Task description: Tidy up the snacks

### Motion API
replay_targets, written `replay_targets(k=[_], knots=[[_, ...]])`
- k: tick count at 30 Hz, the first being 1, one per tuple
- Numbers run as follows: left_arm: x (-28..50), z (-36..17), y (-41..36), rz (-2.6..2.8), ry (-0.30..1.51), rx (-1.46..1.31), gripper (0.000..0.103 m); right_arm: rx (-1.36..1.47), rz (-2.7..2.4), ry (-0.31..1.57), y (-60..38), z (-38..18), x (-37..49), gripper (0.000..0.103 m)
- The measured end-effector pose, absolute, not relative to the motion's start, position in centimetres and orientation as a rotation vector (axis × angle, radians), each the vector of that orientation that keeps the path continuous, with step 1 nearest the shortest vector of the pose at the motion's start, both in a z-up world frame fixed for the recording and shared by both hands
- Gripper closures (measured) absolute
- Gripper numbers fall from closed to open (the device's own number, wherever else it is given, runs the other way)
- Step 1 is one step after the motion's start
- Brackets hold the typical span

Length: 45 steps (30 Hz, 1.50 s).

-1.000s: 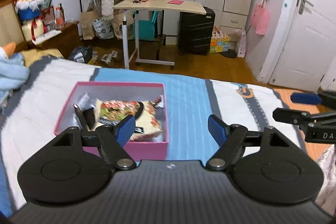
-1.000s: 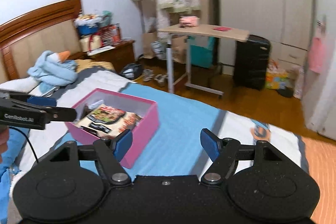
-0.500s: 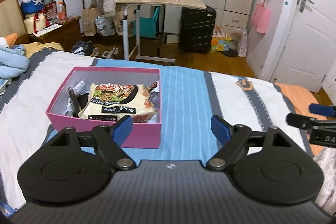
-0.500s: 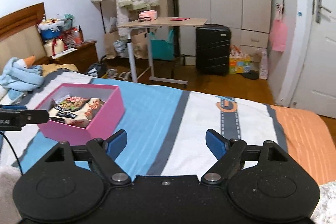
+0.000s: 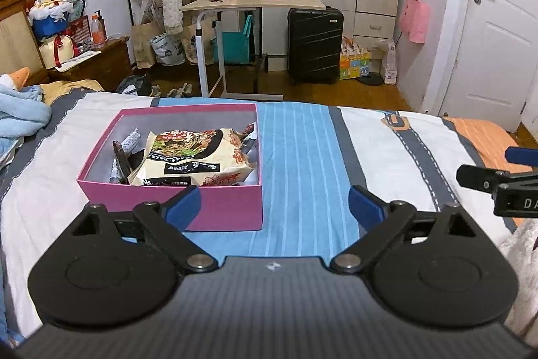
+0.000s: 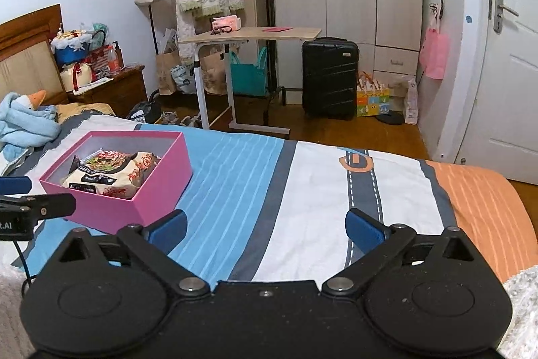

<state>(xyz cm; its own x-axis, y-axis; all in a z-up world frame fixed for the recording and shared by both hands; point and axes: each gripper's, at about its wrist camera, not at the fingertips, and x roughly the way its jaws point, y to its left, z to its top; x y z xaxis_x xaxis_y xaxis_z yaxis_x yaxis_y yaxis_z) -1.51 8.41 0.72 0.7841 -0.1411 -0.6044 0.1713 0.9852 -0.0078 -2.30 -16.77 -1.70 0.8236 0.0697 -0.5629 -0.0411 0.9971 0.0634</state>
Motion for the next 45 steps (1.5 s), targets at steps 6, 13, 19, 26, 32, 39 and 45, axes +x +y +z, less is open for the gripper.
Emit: replay_targets(k=[6, 13, 19, 26, 32, 39, 45], knots=[[-1.5, 0.2, 8.0, -0.144, 0.657, 0.074, 0.004, 0.045, 0.015, 0.581, -16.4, -1.6, -2.8, 0.001], [-1.7, 0.2, 8.1, -0.154, 0.670, 0.046, 0.004, 0.100, 0.041, 0.579, -16.3, -2.2, -3.2, 0.001], [-2.1, 0.1, 8.1, -0.144, 0.665, 0.040, 0.004, 0.072, 0.038, 0.584, -15.9, -2.3, -3.2, 0.001], [-2.2, 0.0, 7.7, -0.123, 0.649, 0.070, 0.002, 0.079, 0.029, 0.581, -16.0, -2.2, -3.3, 0.001], [-2.3, -0.2, 7.6, -0.123, 0.649, 0.062, 0.000, 0.074, 0.008, 0.579, -16.2, -2.7, -3.3, 0.001], [-2.4, -0.3, 7.2, -0.107, 0.640, 0.091, 0.000, 0.071, -0.002, 0.580, -16.0, -2.6, -3.5, 0.001], [-2.1, -0.7, 7.2, -0.108, 0.660, 0.091, 0.000, 0.058, -0.001, 0.586, -15.7, -2.5, -3.8, 0.001]])
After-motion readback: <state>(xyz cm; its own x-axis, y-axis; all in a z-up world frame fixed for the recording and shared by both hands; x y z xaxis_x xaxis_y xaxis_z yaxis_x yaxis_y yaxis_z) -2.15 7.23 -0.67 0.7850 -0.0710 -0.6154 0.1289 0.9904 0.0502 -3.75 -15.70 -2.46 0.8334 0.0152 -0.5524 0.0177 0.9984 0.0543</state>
